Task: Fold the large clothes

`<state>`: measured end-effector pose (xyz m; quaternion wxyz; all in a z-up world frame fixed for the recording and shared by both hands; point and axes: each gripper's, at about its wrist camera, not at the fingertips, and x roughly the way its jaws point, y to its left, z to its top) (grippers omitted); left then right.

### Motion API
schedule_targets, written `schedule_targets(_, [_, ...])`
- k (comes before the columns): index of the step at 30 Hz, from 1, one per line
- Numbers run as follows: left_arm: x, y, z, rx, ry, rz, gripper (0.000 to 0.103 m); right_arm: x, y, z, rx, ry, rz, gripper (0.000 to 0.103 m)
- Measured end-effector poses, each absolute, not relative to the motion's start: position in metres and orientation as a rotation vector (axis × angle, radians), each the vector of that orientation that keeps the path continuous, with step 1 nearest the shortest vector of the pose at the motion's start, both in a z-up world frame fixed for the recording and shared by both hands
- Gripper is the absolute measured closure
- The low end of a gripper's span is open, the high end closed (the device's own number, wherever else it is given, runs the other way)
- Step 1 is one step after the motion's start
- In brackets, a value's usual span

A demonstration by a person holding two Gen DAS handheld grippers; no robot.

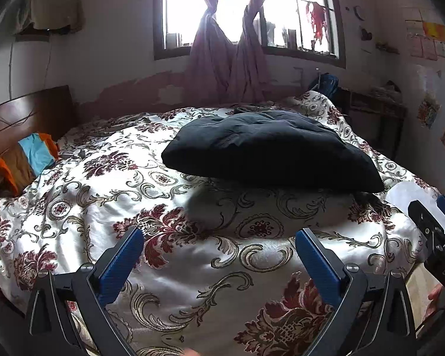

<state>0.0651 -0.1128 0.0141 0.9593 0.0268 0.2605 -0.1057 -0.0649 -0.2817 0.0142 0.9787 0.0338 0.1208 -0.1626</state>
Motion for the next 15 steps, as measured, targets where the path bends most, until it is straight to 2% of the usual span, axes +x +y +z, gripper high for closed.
schedule_targets(15, [0.07, -0.096, 0.009, 0.02, 0.557, -0.202, 0.0, -0.065, -0.281, 0.014, 0.069, 0.245, -0.328, 0.005])
